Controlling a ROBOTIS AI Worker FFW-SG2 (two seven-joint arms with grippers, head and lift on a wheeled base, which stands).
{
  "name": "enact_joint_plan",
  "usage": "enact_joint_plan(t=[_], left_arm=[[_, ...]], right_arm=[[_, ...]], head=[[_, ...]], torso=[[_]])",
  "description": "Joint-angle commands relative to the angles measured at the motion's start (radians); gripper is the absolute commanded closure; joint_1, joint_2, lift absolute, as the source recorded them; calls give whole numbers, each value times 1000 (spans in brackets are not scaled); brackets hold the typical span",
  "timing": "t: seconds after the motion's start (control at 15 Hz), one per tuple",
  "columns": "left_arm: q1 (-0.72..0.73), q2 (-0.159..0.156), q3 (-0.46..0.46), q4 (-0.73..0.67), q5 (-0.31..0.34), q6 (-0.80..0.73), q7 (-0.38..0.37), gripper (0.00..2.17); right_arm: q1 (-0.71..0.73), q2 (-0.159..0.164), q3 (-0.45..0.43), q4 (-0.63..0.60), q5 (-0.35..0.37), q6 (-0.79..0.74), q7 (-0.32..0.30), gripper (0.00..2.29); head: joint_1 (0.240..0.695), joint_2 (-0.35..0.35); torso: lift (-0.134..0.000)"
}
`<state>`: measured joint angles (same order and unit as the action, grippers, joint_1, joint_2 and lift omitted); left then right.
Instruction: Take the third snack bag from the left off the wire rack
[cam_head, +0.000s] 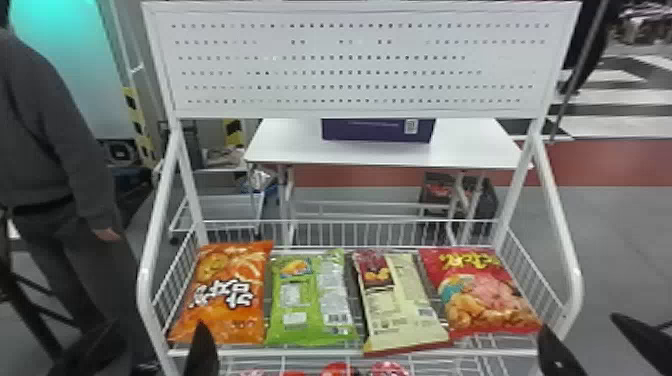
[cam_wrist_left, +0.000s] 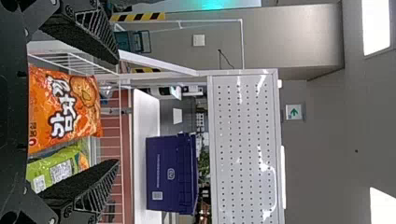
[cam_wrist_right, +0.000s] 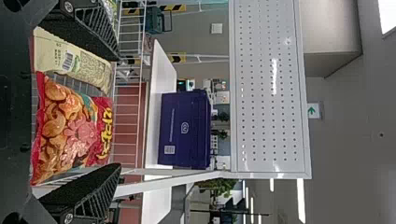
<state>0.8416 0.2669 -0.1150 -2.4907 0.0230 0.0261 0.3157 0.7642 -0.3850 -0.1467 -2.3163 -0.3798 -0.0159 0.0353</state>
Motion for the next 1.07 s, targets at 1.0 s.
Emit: enact_joint_plan(t=[1.0], left_arm=[[1,-1,-20,0,-17,-2,0,140]], right_arm=[[-233,28,141,158,47,169,0,83]], head=[[499,0]], torso=[[0]])
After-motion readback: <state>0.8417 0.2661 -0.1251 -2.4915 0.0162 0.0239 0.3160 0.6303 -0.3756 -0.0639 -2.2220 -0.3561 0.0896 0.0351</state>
